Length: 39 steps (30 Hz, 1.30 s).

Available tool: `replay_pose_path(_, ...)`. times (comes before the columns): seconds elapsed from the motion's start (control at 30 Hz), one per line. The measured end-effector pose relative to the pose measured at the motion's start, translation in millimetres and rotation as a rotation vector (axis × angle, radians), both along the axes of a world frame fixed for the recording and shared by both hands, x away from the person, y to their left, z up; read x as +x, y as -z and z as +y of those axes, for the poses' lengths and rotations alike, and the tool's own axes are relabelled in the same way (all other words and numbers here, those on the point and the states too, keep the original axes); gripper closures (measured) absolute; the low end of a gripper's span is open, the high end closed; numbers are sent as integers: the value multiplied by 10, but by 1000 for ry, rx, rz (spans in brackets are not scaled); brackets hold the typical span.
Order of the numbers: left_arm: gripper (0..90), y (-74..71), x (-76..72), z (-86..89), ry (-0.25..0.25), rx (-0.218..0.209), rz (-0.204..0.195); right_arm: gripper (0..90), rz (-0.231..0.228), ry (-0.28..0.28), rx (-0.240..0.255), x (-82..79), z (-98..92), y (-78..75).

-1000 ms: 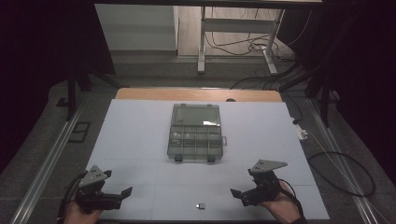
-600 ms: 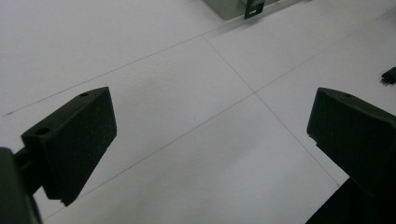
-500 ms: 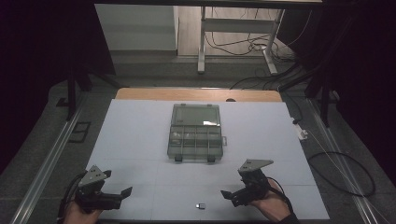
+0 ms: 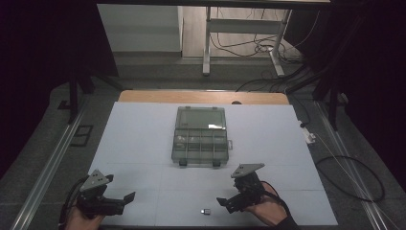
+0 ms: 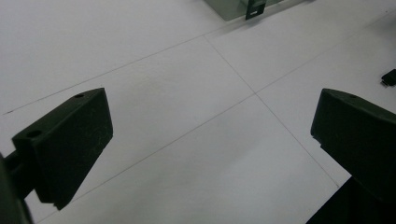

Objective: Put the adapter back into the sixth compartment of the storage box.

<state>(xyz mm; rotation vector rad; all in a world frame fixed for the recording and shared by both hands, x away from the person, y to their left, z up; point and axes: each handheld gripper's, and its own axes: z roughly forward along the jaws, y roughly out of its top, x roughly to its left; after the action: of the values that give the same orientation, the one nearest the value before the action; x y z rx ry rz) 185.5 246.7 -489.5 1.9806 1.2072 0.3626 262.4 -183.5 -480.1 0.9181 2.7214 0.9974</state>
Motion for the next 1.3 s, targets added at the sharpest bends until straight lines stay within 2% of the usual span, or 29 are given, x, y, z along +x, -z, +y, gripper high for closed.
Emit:
replay_pose_path(0.37, 0, -2, -4, 4, 3, -3, -3, 0, 5, -59, -32, -45, 257, 84)
replay_pose_path(0.6, 0, -2, -6, 5, 6, -3, -4, 0, 14, -95, -40, -83, 360, 143)
replay_pose_path(1.0, 0, -2, -5, 2, 8, -2, -5, 0, 13, -153, -94, -142, 492, 266)
replay_pose_path(1.03, 0, -2, -5, 2, 8, -2, -5, 23, 6, -176, -115, -164, 519, 293)
replay_pose_path(1.13, 0, -2, -4, 1, 8, -1, -4, 51, 6, -188, -130, -181, 536, 309)
replay_pose_path(1.23, 0, -1, -4, 2, 7, -1, -3, 117, -2, -209, -151, -211, 558, 335)
replay_pose_path(1.3, 0, -2, -4, 2, 7, -1, -3, 192, -9, -224, -154, -225, 564, 340)
